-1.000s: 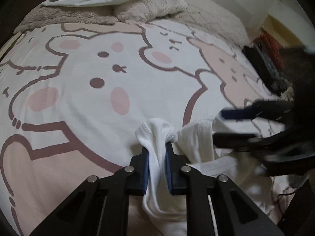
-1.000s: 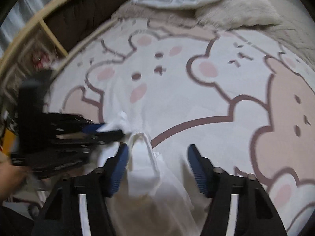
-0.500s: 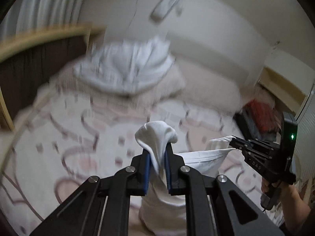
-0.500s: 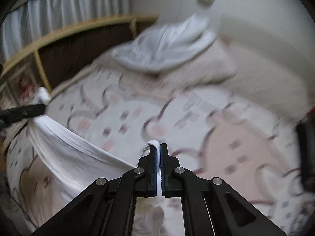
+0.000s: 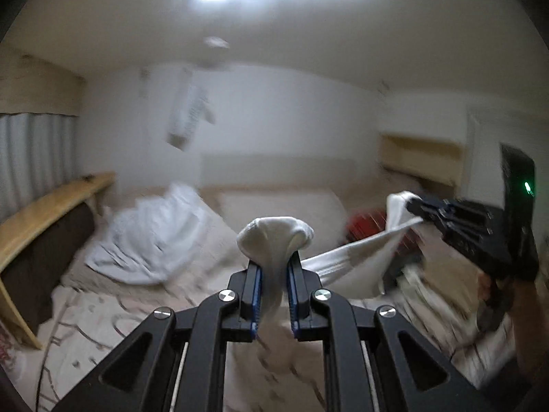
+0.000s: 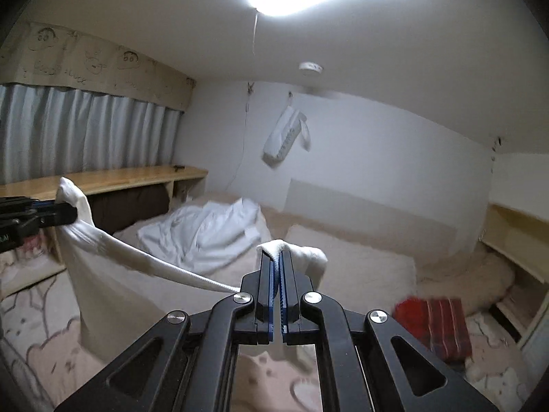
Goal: Fold clothes
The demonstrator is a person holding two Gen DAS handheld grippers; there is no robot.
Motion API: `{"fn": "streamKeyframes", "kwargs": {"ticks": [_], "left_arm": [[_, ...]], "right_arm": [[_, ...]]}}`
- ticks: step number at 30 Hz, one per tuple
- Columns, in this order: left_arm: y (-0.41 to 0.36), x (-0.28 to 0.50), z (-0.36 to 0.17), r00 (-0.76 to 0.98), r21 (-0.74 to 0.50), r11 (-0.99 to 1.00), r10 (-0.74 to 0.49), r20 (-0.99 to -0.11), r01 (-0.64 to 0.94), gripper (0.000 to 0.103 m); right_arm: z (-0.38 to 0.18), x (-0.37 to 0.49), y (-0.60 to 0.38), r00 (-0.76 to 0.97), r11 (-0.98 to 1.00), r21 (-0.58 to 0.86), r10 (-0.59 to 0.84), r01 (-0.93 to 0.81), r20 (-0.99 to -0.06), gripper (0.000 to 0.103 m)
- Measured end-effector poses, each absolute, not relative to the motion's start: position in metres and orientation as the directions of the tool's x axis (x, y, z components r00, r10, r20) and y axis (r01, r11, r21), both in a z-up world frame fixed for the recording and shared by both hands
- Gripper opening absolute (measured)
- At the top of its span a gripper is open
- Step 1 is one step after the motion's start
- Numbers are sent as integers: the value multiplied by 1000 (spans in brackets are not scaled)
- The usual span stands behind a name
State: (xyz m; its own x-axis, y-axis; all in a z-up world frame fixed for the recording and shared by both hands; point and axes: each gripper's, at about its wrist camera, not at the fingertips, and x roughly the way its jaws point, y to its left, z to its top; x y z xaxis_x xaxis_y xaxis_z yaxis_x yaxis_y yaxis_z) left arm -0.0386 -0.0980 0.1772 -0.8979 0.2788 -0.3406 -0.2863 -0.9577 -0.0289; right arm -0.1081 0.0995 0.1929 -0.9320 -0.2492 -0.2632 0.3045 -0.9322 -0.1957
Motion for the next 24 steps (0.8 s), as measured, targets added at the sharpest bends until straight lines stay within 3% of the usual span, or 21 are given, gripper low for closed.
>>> {"fn": "streamKeyframes", "kwargs": {"ticks": [4,8,11,14,15,17,19,23,24], "left_arm": [[-58,-11,81,-752,6,-916,325,-574,-401,14],[-32,4,-13,-562,3,-883,296,-773,-469,14],[-20,11,-65,-438,-9,-870,257,-861,-493,14],[-16,17,-90,-366,-23,-857,244,-898,-514,14],[-15,19,-97,-345,-28,-853,241,-907,-521,14],[-13,23,-111,-303,-39,-844,235,-924,-534,14],[-13,26,-122,-268,-48,-835,230,-935,-549,14],[-12,37,-138,-221,-55,-801,230,-948,-597,14],[-11,40,-139,-221,-46,-790,226,-949,-612,15]], "right_arm": [[103,-73,136,-850,-938,-101,-250,331,-465,2],[-25,-52,163,-653,-941,56,-273,334,-707,2],[-93,-37,168,-498,-934,135,-294,330,-816,3],[-127,-23,169,-394,-929,174,-301,326,-869,4],[-132,-19,174,-372,-929,189,-305,317,-877,8],[-133,-11,183,-369,-937,188,-293,293,-882,52],[-133,-3,191,-371,-945,183,-278,270,-886,68],[-135,9,207,-348,-944,164,-262,286,-900,68],[-134,14,204,-367,-936,94,-224,339,-903,68]]}}
